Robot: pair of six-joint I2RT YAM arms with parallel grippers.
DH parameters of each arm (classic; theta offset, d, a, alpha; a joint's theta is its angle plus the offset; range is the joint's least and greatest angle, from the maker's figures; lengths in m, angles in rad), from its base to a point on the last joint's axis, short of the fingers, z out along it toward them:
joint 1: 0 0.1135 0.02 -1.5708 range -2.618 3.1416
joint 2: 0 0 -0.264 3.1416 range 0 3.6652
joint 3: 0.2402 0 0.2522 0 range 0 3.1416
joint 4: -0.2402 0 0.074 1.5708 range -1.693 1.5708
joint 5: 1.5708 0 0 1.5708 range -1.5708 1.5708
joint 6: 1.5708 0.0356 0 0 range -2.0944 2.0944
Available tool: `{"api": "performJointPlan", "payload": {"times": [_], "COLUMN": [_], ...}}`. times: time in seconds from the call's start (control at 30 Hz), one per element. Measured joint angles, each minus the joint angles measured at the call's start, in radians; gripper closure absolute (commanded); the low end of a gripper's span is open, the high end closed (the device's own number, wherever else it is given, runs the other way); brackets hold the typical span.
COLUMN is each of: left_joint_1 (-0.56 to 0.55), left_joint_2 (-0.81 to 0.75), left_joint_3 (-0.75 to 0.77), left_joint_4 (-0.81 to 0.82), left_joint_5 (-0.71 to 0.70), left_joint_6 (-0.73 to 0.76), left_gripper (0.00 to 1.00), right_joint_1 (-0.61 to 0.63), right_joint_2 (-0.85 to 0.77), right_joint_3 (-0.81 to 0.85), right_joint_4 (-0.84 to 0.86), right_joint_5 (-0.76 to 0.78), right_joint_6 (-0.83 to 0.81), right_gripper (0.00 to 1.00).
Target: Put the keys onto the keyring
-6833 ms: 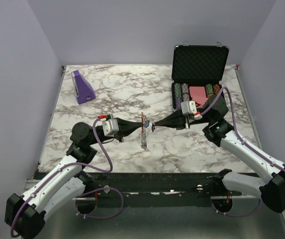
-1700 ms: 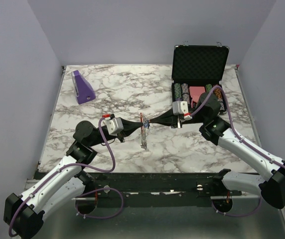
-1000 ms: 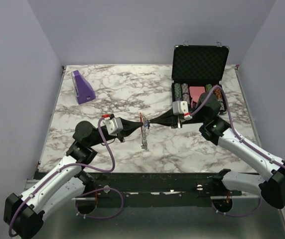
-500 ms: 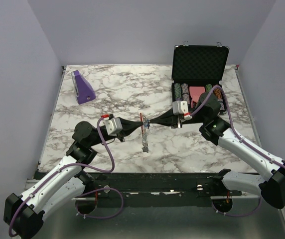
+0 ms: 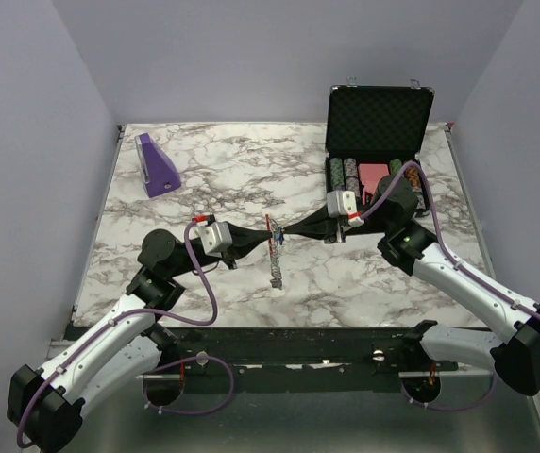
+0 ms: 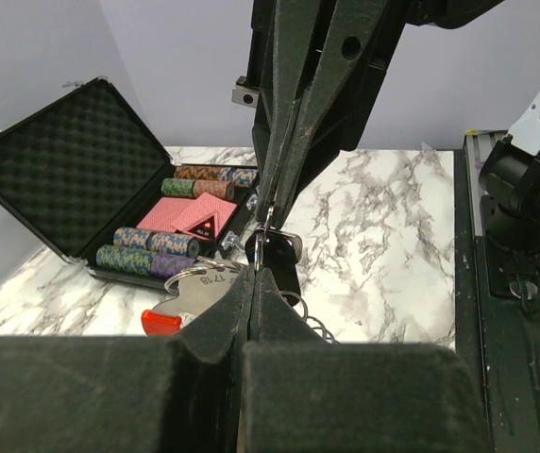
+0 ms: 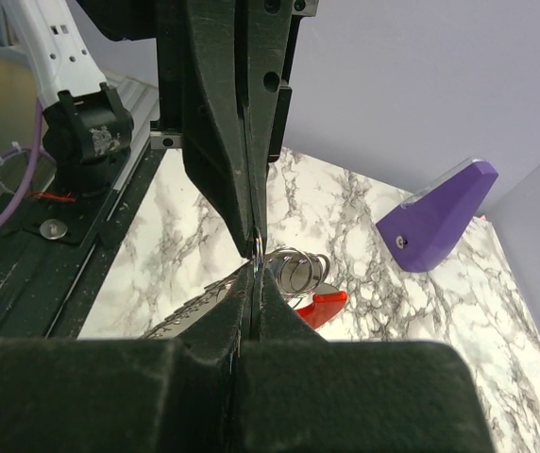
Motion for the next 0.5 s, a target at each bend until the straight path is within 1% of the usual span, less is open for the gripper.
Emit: {"api": "performJointPlan", "payload": {"times": [0.5], "left_joint_1": [0.000], "left_joint_2": [0.004], "left_joint_3": [0.000], "left_joint_4": [0.000], "left_joint_5": [0.018], "left_joint_6": [0.001], "left_gripper": [1.00], "right_joint_1": [0.000], "right_joint_2": [0.003], "right_joint_3": [0.000], "right_joint_4": [0.002], "right_joint_5": [0.000], "right_joint_6": [0.019], "right_gripper": [1.00]}}
